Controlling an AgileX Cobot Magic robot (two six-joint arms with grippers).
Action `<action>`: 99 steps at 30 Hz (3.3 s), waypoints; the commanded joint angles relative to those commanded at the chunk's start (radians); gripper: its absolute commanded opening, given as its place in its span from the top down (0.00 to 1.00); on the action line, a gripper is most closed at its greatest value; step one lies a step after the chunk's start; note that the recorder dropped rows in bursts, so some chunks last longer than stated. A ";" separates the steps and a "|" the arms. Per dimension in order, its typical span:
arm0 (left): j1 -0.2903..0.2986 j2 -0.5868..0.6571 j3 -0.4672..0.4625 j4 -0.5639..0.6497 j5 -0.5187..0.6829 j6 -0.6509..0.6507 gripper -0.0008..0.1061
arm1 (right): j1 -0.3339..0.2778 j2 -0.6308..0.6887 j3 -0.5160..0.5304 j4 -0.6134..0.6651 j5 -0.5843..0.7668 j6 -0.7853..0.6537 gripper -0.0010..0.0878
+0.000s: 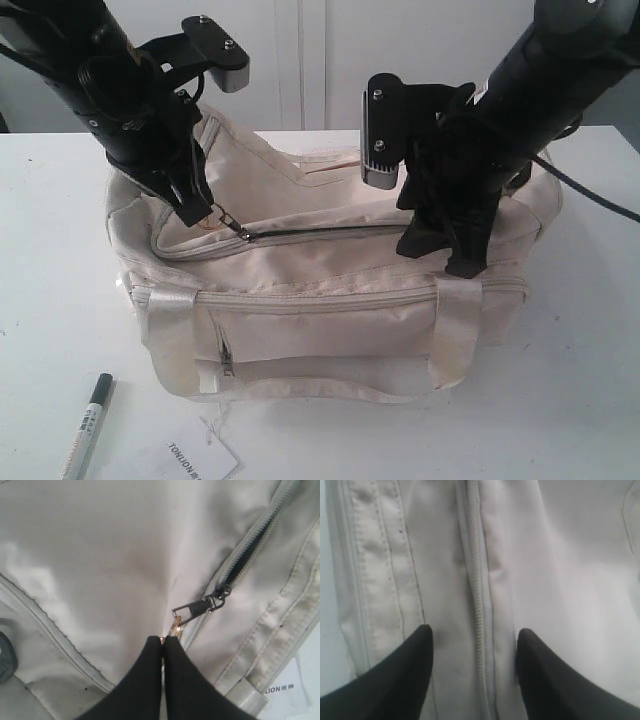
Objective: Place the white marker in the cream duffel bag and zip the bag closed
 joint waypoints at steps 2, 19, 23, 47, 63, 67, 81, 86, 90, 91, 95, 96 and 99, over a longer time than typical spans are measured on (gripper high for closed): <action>0.000 0.000 0.000 0.000 -0.002 0.000 0.99 | 0.000 0.004 0.004 0.002 -0.010 0.000 0.44; 0.000 0.000 0.000 -0.004 -0.004 0.000 0.99 | 0.000 0.035 0.004 0.056 0.112 0.044 0.91; 0.000 0.000 0.000 -0.004 -0.004 0.000 0.99 | 0.000 0.035 0.004 0.051 0.111 0.095 0.99; 0.002 -0.004 0.000 0.007 0.043 0.002 0.99 | 0.000 0.035 0.004 0.033 0.076 0.136 0.99; 0.090 -0.068 0.000 -0.001 0.151 0.002 0.99 | -0.002 0.027 0.000 0.016 0.000 0.136 0.99; 0.102 -0.087 0.000 0.003 0.179 0.002 0.99 | -0.002 0.027 0.000 0.004 -0.017 0.136 0.99; 0.149 -0.090 0.000 0.054 0.214 -0.009 0.99 | -0.024 0.027 0.000 -0.075 -0.024 0.136 0.99; 0.225 -0.090 0.000 0.029 0.227 -0.009 0.99 | -0.024 0.027 0.000 -0.077 -0.024 0.136 0.99; 0.258 -0.090 0.000 0.000 0.227 -0.009 0.99 | -0.024 0.027 0.000 -0.077 -0.024 0.136 0.99; 0.261 -0.090 0.000 -0.005 0.229 -0.009 0.99 | -0.024 0.027 0.000 -0.077 -0.024 0.136 0.99; 0.261 -0.090 0.000 -0.005 0.221 -0.009 0.99 | -0.024 0.027 0.000 -0.077 -0.024 0.136 0.99; 0.261 -0.090 0.000 -0.005 0.214 -0.009 0.99 | -0.024 0.027 0.000 -0.073 -0.024 0.136 0.99; 0.261 -0.090 0.000 -0.027 0.205 -0.009 0.99 | -0.024 0.027 0.000 -0.069 -0.024 0.136 0.99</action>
